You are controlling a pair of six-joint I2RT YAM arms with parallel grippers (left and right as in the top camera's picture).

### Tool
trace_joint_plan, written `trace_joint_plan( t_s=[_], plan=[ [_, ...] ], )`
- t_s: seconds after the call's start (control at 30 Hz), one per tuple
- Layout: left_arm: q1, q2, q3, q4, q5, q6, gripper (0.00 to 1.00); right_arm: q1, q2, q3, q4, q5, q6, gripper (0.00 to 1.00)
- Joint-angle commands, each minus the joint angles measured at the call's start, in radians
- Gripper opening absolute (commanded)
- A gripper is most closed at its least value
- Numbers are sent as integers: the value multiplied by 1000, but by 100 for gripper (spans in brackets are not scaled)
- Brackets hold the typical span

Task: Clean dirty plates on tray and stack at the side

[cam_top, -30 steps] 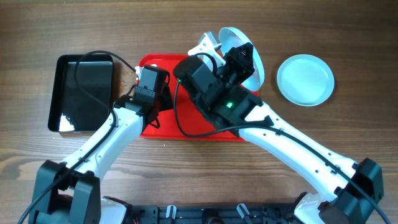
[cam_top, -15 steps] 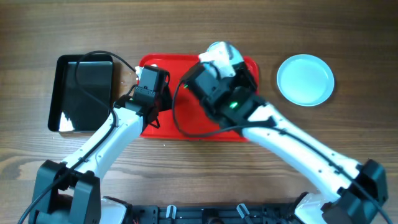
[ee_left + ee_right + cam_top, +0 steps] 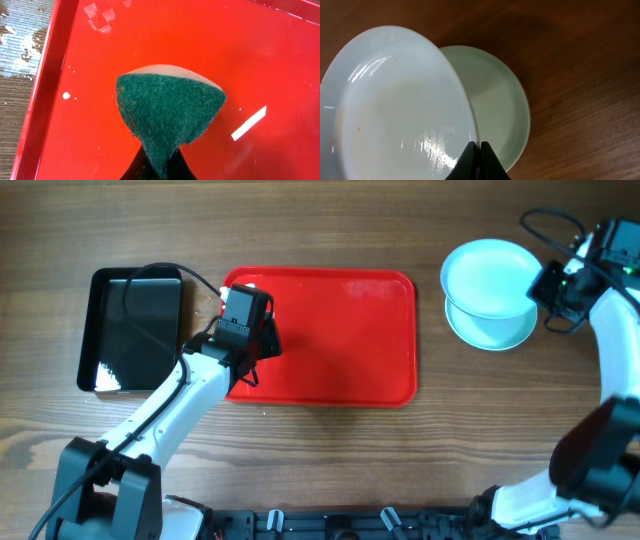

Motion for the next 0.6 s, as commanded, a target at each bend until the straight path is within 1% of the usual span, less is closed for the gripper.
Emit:
trace_joint_plan(
  t_s=[0.0,0.13,0.17,0.3,0.33,0.37,0.43,0.5,0.57],
  plan=[
    [-1,6,-4,5,9,-7,4,-38,93,5,15,-70,-19,4],
    [-1,6,-4,6,9,-7,4,-41,158,5,40,-4,-19,4],
    [-1,6,-4,6,9,-7,4,-41,163,5,43,13,-16,7],
    [-1,6,-4,5,9,-6,4,-41,163,5,29,82,8,4],
    [-1,6,-4,7,9,-6,4,-41,162,5,20,82,6,8],
    [-1,6,-4,8,9,-7,4,-41,163,5,16,82,7,7],
    [-1,6,-4,5,9,-6,4,-41,157,5,-1,82,8,12],
    [-1,6,-4,6,9,-6,4,-41,129,5,-12,57,10,13],
    [-1,6,-4,7,9,-6,4,-40,98,5,35,-109,-23,9]
  ],
)
